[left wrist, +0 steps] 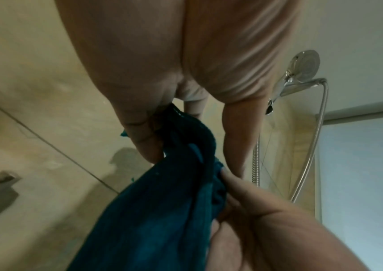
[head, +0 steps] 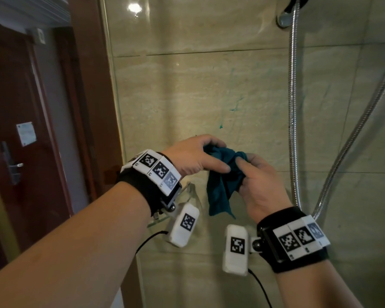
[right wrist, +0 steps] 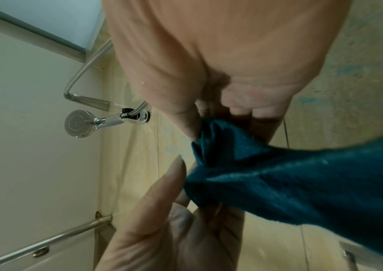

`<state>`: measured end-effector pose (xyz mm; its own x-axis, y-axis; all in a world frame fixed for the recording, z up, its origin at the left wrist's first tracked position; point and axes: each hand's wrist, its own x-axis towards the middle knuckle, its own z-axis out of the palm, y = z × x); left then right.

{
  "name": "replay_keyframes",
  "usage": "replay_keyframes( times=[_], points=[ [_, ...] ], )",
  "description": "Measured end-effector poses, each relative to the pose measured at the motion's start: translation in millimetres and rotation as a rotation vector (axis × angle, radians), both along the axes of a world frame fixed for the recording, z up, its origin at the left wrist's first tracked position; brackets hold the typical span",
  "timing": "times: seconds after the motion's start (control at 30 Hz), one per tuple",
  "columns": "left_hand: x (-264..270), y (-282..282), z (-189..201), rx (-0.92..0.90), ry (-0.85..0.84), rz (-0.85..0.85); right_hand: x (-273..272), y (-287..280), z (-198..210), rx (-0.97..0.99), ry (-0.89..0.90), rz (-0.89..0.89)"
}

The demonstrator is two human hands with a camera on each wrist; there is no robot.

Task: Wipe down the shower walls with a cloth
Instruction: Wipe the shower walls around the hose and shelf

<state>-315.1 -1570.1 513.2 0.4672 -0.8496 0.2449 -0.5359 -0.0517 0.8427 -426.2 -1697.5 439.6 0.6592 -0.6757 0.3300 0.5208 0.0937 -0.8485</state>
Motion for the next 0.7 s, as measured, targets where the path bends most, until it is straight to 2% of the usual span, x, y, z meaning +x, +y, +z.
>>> replay_keyframes(
  times=[0.17, 0.27, 0.37, 0.47, 0.53, 0.63, 0.7],
  points=[
    [0.4, 4.1, 1.2, 0.129, -0.101, -0.013, -5.4, 1.2, 11.1, 0.015, -0.069, 0.046],
    [4.0, 8.8, 2.1, 0.206, -0.205, 0.045, -5.9, -1.0, 16.8, 0.038, -0.066, -0.011],
    [8.4, 12.2, 1.9, 0.160, -0.222, 0.138, -6.9, -7.3, 21.1, 0.019, -0.056, -0.094],
    [10.2, 12.6, 3.2, 0.053, -0.160, 0.211, -6.3, -10.3, 25.6, -0.101, -0.007, -0.182],
    [7.3, 11.1, 5.3, -0.033, -0.074, 0.202, -5.9, -9.1, 26.8, -0.233, 0.037, -0.243],
    [-0.5, 10.4, 10.4, -0.202, 0.183, 0.114, -6.0, -1.2, 28.1, -0.393, 0.059, -0.267],
    [-3.6, 10.9, 14.0, -0.245, 0.292, 0.055, -3.6, 0.0, 26.3, -0.388, 0.051, -0.236]
  ],
)
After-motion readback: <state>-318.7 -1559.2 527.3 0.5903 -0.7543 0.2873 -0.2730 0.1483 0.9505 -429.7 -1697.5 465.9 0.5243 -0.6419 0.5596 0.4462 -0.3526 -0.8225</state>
